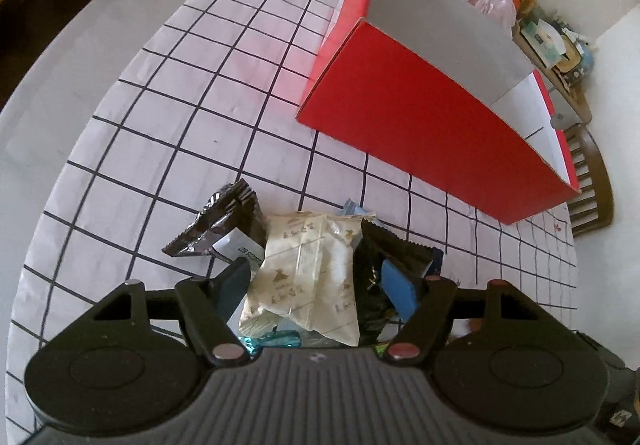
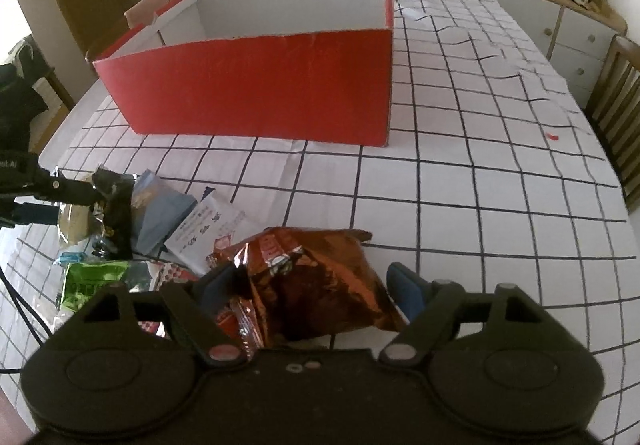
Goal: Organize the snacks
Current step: 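Grasp the cream pastry bag with left tool while right tool grasps copper-foil chip bag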
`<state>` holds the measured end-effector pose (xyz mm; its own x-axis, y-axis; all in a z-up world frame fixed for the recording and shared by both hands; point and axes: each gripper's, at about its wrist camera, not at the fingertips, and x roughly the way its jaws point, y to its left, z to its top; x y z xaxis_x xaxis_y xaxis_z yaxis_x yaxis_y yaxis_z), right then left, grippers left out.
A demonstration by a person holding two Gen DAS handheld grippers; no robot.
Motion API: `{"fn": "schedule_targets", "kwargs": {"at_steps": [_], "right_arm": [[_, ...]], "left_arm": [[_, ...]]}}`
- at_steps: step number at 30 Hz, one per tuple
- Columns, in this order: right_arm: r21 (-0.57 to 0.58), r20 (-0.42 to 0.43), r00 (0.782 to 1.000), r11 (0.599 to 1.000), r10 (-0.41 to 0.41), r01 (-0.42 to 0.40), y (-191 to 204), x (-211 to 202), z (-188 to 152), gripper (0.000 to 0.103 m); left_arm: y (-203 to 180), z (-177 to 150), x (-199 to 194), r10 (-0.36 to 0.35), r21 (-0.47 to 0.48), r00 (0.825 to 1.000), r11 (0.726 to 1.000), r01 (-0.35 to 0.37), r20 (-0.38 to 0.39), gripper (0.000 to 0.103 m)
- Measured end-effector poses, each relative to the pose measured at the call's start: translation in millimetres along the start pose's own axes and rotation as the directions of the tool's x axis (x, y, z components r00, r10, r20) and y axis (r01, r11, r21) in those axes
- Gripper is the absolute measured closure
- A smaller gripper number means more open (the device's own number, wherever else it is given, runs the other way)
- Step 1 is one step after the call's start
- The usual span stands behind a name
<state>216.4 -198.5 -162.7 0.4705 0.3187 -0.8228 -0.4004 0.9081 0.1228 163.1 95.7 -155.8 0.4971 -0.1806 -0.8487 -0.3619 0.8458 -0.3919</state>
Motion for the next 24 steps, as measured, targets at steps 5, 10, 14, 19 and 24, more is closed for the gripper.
{"fn": "schedule_targets", "kwargs": {"at_steps": [5,10,14,19,24], "right_arm": [[0.007,0.002,1.000,1.000,0.011,-0.011,0,1,1,0.025],[0.022,0.012,1.000,1.000,0.022,-0.022,-2,-2,1,0.035],[0.028,0.027,0.999,0.999,0.031,-0.032,-3,-6,-1,0.040],[0.025,0.043,0.999,0.999,0.024,-0.025,-2,-10,-1,0.044],[0.029,0.056,0.998,0.999,0.012,-0.013,0,-15,-2,0.047]], "left_arm": [[5,1,3,-0.030,-0.029,1.000,0.999,0.030,-0.009,0.043],[5,1,0,-0.047,-0.037,0.999,0.998,0.047,0.000,0.056],[3,-1,-2,-0.048,-0.036,0.999,0.998,0.048,0.012,0.060],[2,-2,-6,-0.038,-0.036,0.999,0.999,0.039,0.030,0.068],[2,-6,-11,-0.037,-0.034,0.999,0.999,0.039,0.037,0.071]]}}
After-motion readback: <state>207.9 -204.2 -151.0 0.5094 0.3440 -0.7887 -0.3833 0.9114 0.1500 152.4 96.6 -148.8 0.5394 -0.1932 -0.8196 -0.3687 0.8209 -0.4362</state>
